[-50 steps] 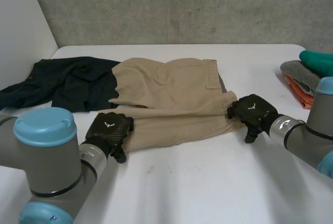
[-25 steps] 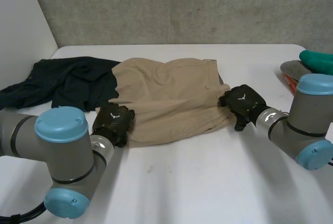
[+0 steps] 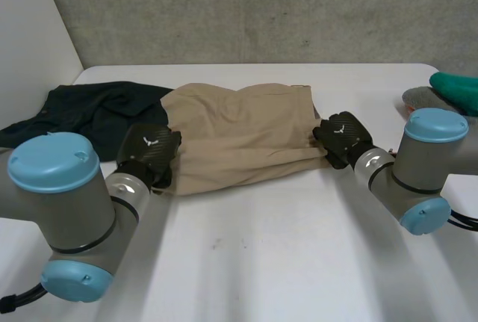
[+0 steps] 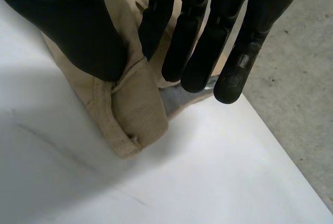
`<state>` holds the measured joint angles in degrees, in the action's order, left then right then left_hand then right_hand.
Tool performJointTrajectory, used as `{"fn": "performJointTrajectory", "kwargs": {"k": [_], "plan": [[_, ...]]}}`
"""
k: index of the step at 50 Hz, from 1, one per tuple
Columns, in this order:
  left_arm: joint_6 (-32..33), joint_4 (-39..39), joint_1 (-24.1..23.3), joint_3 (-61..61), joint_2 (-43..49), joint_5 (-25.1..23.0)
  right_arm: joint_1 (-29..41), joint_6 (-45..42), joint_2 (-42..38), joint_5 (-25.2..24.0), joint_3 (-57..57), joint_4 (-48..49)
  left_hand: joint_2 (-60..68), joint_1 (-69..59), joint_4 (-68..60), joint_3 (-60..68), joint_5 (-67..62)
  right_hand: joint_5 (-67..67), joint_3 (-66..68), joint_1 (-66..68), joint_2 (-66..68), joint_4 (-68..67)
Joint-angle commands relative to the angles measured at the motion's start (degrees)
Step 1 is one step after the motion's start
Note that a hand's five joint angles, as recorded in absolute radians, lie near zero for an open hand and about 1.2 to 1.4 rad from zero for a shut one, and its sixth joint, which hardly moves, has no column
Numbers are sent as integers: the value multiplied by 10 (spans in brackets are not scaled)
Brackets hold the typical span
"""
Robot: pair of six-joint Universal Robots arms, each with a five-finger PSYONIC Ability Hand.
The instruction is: Fold the laundry.
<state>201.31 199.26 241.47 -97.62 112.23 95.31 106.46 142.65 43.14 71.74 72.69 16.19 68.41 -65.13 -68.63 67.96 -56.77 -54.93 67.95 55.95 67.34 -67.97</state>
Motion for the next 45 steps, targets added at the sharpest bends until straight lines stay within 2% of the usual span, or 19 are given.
{"fn": "performJointTrajectory", "kwargs": {"k": [1,3,4,7,8,10,13,16,18,24,29,36,45], "plan": [[-4,-31,-6,-9,-32,0,-6,-1,46,9,27,-42,116,-149,-114,120,-132,-151,120,241,127,-120],[-2,-54,-7,-15,-42,-1,-9,-6,74,9,44,-76,116,-149,-114,120,-132,-151,120,241,127,-120],[-1,-69,-7,-19,-47,-1,-13,-11,104,4,57,-123,116,-149,-114,120,-132,-151,120,241,127,-120],[0,-134,-12,-35,-68,-4,-20,-25,156,-4,81,-209,116,-149,-114,120,-132,-151,120,241,127,-120],[1,-155,-14,-40,-74,-4,-25,-43,185,-5,94,-273,116,-149,-114,120,-132,-151,120,241,127,-120],[6,-221,-22,-57,-92,-7,-33,-72,208,-5,113,-337,116,-149,-114,120,-132,-151,120,241,127,-120],[21,-318,-35,-85,-120,-18,-76,-152,254,-3,172,-450,116,-149,-114,120,-132,-151,120,241,127,-120],[34,-377,-44,-107,-141,-32,-114,-242,306,5,237,-523,116,-149,-114,120,-132,-151,120,241,127,-120],[44,-404,-54,-124,-157,-50,-125,-273,325,2,260,-534,116,-149,-114,120,-132,-151,120,241,127,-120],[47,-370,-61,-120,-161,-61,-130,-267,335,-2,293,-484,116,-149,-114,120,-132,-151,120,241,127,-120],[48,-265,-59,-73,-123,-53,-124,-236,327,-5,285,-438,116,-149,-114,120,-132,-151,120,241,127,-120],[55,-171,-55,11,-49,-37,-103,-189,274,11,214,-382,116,-149,-114,120,-132,-151,120,241,127,-120],[75,-107,-45,153,65,-43,-79,-101,237,41,103,-339,116,-149,-114,120,-132,-151,120,241,127,-120]]}}
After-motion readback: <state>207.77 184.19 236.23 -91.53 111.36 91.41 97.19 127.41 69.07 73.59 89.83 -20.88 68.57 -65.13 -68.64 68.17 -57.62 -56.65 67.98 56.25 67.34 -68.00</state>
